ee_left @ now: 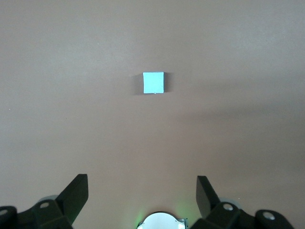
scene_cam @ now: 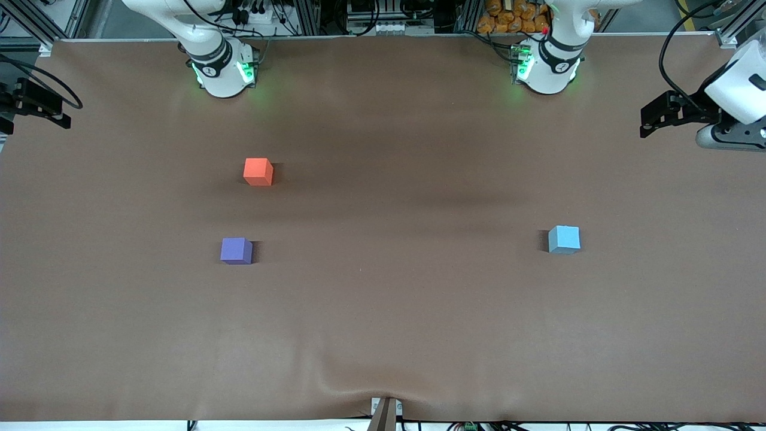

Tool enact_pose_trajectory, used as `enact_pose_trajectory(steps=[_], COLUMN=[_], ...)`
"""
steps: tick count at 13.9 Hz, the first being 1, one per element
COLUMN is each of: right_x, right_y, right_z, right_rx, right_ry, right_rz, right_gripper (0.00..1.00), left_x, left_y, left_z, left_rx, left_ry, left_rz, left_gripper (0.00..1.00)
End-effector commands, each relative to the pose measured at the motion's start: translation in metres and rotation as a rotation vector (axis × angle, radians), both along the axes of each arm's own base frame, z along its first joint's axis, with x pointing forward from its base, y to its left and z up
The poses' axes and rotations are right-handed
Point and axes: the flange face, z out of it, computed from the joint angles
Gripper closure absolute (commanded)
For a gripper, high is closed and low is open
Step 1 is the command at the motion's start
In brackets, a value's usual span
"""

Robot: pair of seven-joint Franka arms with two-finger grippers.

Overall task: Place blue block between orange and purple blocks
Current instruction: 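Lower the left gripper over the light-blue cube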

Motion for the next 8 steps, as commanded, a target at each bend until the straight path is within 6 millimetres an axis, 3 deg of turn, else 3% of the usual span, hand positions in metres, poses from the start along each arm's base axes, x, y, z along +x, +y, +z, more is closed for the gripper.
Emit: enact_pose_trajectory(steps=[1,8], right_x=[-0.01,-0.011], right_y=[0.005,0.005], right_z=[0.003,0.003], right_rx=[0.013,0.014], right_ry=[-0.01,-0.004], right_rz=[-0.012,-0.012], right_gripper=[0.0,0.0], left_x=[-0.002,0.008], left_y=[-0.001,-0.001], left_z=[0.005,-0.008], left_rx=[-0.007,-0.012], left_ry=[-0.012,-0.013], left_rz=[0.012,0.016], left_gripper=[0.0,0.0])
